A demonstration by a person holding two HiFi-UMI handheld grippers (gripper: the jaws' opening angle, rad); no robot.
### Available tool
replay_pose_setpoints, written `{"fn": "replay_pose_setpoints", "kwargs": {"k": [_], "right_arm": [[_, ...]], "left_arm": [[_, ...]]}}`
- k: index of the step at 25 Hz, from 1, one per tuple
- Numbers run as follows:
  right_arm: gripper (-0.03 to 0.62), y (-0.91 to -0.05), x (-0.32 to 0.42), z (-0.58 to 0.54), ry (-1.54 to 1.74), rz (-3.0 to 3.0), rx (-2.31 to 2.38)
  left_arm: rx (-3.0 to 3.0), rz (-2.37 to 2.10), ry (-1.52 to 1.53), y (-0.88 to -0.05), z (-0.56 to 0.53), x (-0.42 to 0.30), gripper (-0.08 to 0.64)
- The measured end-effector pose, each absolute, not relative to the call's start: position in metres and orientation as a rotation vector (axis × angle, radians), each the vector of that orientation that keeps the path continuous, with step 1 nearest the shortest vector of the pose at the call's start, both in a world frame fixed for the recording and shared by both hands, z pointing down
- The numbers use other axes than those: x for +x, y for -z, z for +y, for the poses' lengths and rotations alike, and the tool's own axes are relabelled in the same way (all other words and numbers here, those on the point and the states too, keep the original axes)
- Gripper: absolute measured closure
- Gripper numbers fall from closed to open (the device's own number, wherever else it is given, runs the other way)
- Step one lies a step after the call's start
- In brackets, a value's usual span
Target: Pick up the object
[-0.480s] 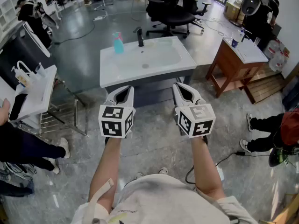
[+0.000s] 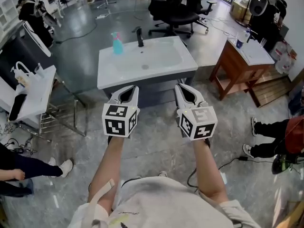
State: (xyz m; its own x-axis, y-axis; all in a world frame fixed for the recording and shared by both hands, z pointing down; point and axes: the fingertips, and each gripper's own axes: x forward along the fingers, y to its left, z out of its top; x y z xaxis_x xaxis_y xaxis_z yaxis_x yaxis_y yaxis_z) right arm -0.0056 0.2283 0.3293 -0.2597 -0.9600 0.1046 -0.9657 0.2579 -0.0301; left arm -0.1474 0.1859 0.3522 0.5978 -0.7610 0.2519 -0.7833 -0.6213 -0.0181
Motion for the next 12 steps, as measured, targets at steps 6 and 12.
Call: {"fn": "replay_pose_setpoints", "kwargs": {"k": [6,12], "right_arm": [[0.558,-0.336,0.015,0.220,-0.145,-2.457,1.836],[0.526,-0.341,0.029,0.205,-0.165,-2.452,1.838]], "left_arm": [[2.719,-1.323,-0.376,-0.355,0.179,-0.122,0.561],[2.700,-1.338,-0.366,-0.357,0.164,-0.115,0.561]]}}
